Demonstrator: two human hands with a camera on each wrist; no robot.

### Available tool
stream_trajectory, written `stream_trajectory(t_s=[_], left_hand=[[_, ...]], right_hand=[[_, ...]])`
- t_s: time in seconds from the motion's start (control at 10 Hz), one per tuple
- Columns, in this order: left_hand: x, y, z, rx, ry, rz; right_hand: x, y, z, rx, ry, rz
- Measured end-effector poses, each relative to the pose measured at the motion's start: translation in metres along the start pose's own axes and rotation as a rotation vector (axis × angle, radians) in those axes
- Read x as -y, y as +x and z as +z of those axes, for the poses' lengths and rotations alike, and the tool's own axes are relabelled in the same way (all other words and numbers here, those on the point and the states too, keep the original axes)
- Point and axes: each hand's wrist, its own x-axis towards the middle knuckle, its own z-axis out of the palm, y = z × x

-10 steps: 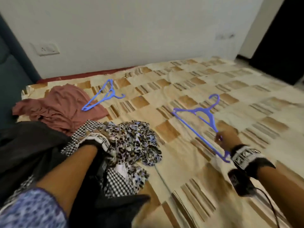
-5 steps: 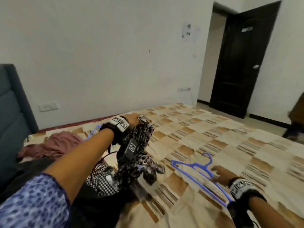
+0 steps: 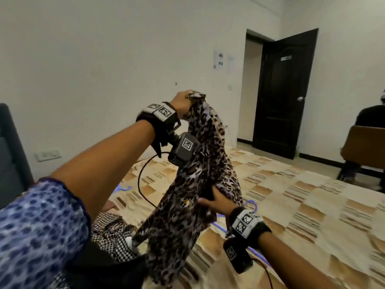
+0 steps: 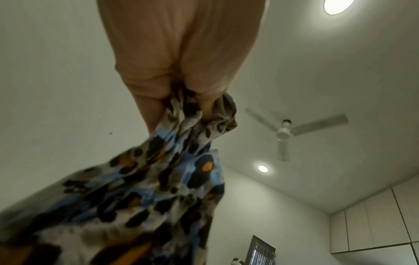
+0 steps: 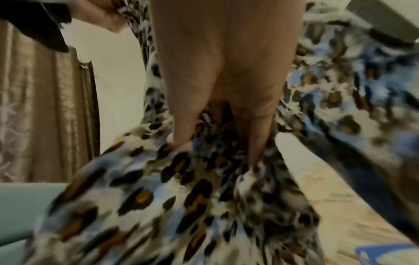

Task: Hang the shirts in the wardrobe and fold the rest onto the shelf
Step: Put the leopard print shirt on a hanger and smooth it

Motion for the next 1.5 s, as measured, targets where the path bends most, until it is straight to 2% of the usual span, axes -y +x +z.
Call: stream_trajectory(t_s=[0.1, 0.2, 0.3, 0.4, 0.5, 0.6, 0.7, 0.8, 0.9, 1.0, 1.1, 1.3, 1.4, 1.5], left_hand=[[-0.005, 0.010, -0.014, -0.041, -0.032, 0.032], [0.009, 0.012, -0.019, -0.123, -0.187, 0.013], [0.058, 0.000, -0.006, -0.118, -0.125, -0.040], [0.125, -0.033, 0.014, 0.281, 0.186, -0.161], [0.190, -0.067, 0.027, 0.626, 0.310, -0.530], [0.242, -0.082, 0.028, 0.607, 0.349, -0.627], [0.287, -0.092, 0.030, 0.561, 0.371, -0.702], [0.337, -0.101, 0.043, 0.567, 0.405, -0.787], [0.389, -0.118, 0.064, 0.650, 0.477, -0.905], [0.433, -0.141, 0.090, 0.782, 0.606, -0.913], [0.469, -0.164, 0.116, 0.919, 0.579, -0.820], [0.450, -0.186, 0.142, 0.961, 0.778, -0.707], [0.397, -0.149, 0.125, 0.856, 0.641, -0.586], [0.328, -0.085, 0.107, 0.455, 0.479, -0.460]], right_hand=[[0.030, 0.002, -0.043, -0.230, 0.168, -0.033], [0.040, -0.004, -0.081, -0.372, 0.166, -0.161], [0.022, -0.003, -0.091, -0.381, 0.045, -0.125], [-0.014, -0.003, -0.083, -0.059, -0.322, 0.152], [-0.065, -0.002, -0.056, 0.481, -0.501, 0.586], [-0.095, 0.003, -0.034, 0.489, -0.370, 0.681], [-0.106, 0.022, -0.026, 0.431, -0.434, 0.615], [-0.132, 0.051, -0.007, 0.389, -0.659, 0.485], [-0.178, 0.069, 0.024, 0.380, -0.692, 0.414], [-0.216, 0.069, 0.059, 0.454, -0.666, 0.347], [-0.232, 0.063, 0.081, 0.509, -0.799, 0.312], [-0.199, 0.067, 0.065, 0.525, -0.786, 0.290], [-0.156, 0.073, 0.020, 0.329, -0.711, 0.227], [-0.083, 0.083, -0.039, -0.028, -0.657, 0.081]])
